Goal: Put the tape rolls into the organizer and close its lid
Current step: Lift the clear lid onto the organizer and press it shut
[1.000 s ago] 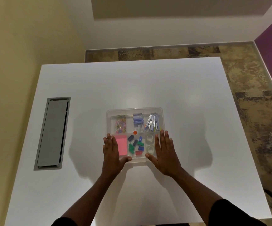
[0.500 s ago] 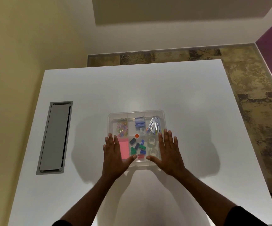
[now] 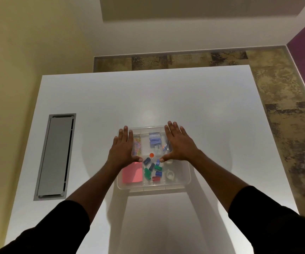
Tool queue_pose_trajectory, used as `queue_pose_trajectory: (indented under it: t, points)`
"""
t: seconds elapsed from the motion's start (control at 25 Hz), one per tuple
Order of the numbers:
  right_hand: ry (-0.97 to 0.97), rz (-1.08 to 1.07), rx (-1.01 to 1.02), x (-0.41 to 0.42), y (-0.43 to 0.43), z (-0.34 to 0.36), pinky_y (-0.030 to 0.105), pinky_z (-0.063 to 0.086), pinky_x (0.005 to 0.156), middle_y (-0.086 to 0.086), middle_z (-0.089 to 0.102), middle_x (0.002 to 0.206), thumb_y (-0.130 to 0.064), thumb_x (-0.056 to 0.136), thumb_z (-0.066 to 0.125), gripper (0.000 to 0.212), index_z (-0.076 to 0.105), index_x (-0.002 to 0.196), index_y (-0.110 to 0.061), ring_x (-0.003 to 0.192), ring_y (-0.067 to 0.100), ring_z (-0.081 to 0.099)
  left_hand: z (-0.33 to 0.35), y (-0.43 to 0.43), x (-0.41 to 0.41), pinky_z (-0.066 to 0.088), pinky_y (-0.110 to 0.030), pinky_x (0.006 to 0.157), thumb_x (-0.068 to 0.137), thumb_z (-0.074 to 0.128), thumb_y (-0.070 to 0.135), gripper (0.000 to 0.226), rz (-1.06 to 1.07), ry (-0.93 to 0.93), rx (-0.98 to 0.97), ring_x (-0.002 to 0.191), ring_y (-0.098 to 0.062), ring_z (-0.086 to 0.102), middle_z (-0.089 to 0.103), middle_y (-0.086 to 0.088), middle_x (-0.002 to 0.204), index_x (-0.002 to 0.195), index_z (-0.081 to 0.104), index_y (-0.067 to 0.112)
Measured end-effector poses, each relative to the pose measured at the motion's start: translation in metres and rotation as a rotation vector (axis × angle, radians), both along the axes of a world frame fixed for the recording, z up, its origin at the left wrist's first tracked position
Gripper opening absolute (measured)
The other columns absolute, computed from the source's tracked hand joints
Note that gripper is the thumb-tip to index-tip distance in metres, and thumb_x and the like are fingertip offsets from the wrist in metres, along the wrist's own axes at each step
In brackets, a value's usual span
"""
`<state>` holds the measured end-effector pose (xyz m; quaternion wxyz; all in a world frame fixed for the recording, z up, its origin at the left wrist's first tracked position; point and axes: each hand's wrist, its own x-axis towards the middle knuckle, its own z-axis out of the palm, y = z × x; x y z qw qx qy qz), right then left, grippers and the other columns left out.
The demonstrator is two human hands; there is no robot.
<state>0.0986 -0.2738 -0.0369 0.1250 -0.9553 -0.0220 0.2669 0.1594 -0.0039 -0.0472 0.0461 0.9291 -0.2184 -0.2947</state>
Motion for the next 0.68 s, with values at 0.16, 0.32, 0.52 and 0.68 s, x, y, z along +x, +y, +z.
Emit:
queue_pose_trajectory:
  t: [0.16, 0.32, 0.52, 0.68]
  points:
    - [-0.010, -0.028, 0.040, -0.002, 0.001, -0.001, 0.046, -0.004, 0.137, 0.010, -0.022, 0.178, -0.093, 0.070, 0.065, 0.151, -0.013, 0.169, -0.011, 0.166, 0.030, -0.020, 0.003, 0.000, 0.000, 0.005, -0.057, 0.136, 0.076, 0.076, 0.077, 0.147, 0.011, 0.032, -0.026, 0.167, -0.038, -0.018, -0.025, -0.017, 0.178, 0.170, -0.014, 0.008]
    - [-0.034, -0.009, 0.029, -0.010, -0.004, 0.004, 0.050, -0.003, 0.139, 0.012, -0.028, 0.176, -0.094, 0.072, 0.062, 0.150, -0.018, 0.168, -0.010, 0.164, 0.031, -0.025, 0.011, -0.003, -0.001, 0.004, -0.056, 0.137, 0.075, 0.069, 0.083, 0.149, -0.006, 0.007, 0.001, 0.166, -0.039, -0.019, -0.025, -0.020, 0.177, 0.169, -0.016, 0.005]
    - [0.068, -0.060, -0.026, -0.035, -0.022, 0.000, 0.054, -0.009, 0.137, 0.013, -0.036, 0.172, -0.101, 0.063, 0.062, 0.164, -0.026, 0.164, -0.007, 0.161, 0.032, -0.032, 0.010, 0.030, -0.008, 0.001, -0.055, 0.137, 0.067, 0.089, 0.070, 0.164, -0.046, 0.052, 0.066, 0.165, -0.040, -0.022, -0.029, -0.021, 0.175, 0.165, -0.022, 0.000]
    - [0.131, 0.012, -0.014, -0.033, -0.034, 0.000, 0.053, -0.011, 0.136, 0.015, -0.039, 0.170, -0.091, 0.056, 0.078, 0.174, -0.029, 0.163, -0.006, 0.160, 0.034, -0.034, 0.008, 0.054, -0.007, 0.001, -0.059, 0.137, 0.065, 0.095, 0.060, 0.168, -0.155, 0.086, 0.168, 0.164, -0.038, -0.026, -0.036, -0.019, 0.173, 0.163, -0.027, 0.000]
